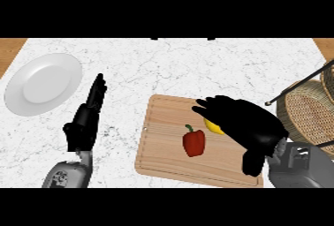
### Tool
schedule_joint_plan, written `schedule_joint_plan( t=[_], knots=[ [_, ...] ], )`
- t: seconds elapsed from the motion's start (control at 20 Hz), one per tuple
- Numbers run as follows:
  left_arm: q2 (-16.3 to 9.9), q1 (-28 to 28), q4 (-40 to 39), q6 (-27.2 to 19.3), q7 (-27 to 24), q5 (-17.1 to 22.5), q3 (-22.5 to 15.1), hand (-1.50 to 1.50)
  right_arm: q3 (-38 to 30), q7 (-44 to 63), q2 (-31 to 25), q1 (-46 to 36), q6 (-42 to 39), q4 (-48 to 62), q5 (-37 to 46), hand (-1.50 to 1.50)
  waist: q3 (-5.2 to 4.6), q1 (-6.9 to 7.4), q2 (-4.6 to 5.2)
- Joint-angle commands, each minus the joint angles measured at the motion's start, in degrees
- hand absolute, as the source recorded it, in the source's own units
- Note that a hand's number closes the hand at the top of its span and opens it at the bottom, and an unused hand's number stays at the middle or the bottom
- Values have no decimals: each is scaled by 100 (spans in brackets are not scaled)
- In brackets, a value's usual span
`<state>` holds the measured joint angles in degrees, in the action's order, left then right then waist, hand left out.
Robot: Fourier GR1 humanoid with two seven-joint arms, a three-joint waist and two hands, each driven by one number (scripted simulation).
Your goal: Pick the bell pepper from the cutting board and place it in the tiered basket
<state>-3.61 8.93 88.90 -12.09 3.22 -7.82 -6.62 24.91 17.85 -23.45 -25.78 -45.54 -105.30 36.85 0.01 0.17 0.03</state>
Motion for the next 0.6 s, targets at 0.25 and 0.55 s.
schedule_joint_plan(
  t=[0.25,0.55],
  knots=[
    [122,-104,-15,-13,-159,-147,70,0,-101,-417,387,459,-288,-242,480,-150,-2,-18,-8],
    [36,-21,129,162,133,6,253,0,259,49,1262,282,-313,224,933,-150,-2,-3,-8]
  ],
)
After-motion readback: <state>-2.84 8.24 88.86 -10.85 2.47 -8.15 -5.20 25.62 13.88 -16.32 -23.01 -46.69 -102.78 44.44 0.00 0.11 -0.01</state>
